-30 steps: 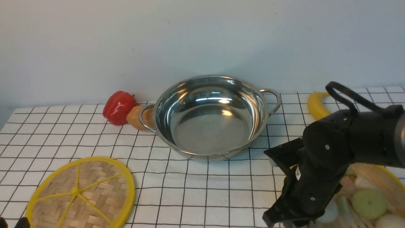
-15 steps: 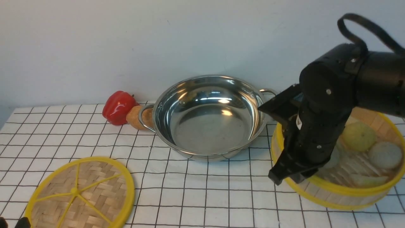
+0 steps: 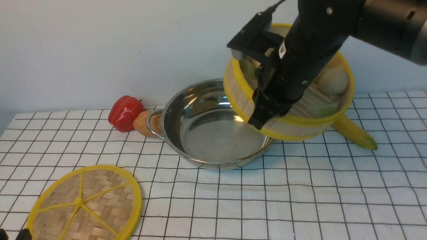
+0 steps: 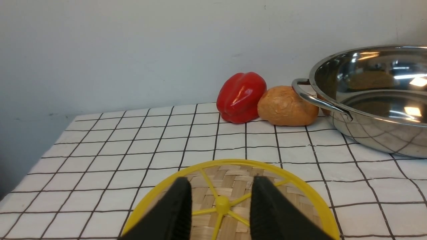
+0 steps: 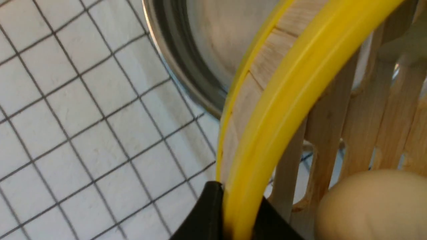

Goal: Place the steamer in the pot on the white tablecloth, and put the lid on the steamer.
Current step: 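Place the bamboo steamer basket of food into the steel pot with the right gripper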

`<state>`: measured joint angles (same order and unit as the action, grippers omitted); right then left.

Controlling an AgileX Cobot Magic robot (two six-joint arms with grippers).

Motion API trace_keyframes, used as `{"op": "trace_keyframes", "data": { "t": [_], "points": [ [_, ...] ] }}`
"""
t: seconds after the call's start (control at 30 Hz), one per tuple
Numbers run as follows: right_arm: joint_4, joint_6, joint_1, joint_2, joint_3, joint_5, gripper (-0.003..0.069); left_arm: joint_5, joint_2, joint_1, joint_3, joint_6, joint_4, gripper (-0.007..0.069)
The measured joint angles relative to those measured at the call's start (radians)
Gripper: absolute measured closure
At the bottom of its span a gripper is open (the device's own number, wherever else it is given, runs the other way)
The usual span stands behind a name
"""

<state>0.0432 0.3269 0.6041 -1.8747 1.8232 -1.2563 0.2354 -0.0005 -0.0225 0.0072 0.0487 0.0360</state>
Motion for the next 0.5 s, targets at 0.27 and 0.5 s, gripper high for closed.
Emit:
{"op": "trace_keyframes", "data": {
  "t": [0.27, 0.5],
  "points": [
    [0.080, 0.221, 0.002, -0.165, 0.210, -0.004, 0.0594, 0.000, 0.000, 0.000, 0.000, 0.000, 0.000, 0.0382],
    [0.082, 0.305, 0.031, -0.277, 0.264, -0.011, 0.0594, 0.000, 0.000, 0.000, 0.000, 0.000, 0.000, 0.0382]
  ]
}}
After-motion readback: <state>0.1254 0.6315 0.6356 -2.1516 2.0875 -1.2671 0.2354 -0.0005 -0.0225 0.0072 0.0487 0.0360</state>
